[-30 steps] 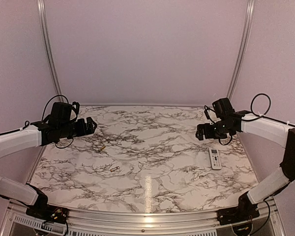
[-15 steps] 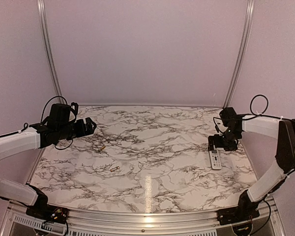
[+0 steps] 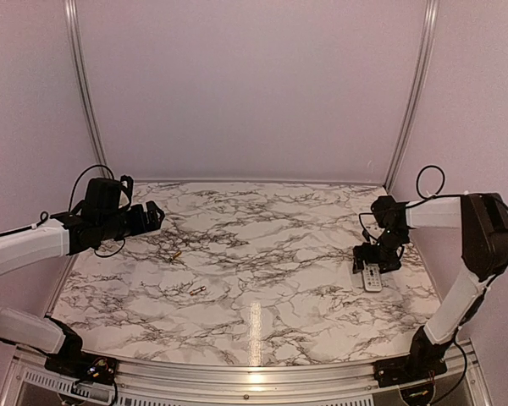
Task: Load the batteries into the remote control
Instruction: Pick up the remote control from the center of the board.
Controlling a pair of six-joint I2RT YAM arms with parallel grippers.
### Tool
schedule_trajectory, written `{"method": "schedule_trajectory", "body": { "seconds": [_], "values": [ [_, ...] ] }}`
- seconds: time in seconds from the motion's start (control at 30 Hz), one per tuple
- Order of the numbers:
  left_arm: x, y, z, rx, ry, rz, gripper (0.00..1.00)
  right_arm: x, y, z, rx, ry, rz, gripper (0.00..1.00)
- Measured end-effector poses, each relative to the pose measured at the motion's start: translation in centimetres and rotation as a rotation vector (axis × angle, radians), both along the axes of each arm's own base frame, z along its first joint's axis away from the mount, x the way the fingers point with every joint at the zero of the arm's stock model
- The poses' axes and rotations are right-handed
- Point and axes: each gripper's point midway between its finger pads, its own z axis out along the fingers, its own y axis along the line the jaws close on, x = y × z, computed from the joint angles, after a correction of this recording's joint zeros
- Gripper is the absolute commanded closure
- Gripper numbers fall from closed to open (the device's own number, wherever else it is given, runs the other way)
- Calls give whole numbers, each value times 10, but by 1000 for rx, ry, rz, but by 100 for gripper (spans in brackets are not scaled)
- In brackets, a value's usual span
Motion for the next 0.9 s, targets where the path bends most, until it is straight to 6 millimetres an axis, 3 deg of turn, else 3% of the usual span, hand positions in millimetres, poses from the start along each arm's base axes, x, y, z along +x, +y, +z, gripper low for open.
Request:
{"method": "schedule_trajectory", "body": {
  "seconds": [0.37,0.5,0.63,0.73,0.9],
  "values": [
    [3,0,-5,3,9,6,1,1,4,-1,20,7,13,57],
    [3,-2,-5,-4,6,0,1,3,13,1,67,0,21,61],
    [4,-10,-1,-40,-15,-33,1,11,40,11,141,-40,70,61],
    [-1,-19,3,-85,-33,-84,1,30,77,39,238,-143,133,61],
    [-10,-51,30,-240,-115,-249,1,70,151,125,503,-428,259,62]
  ]
}}
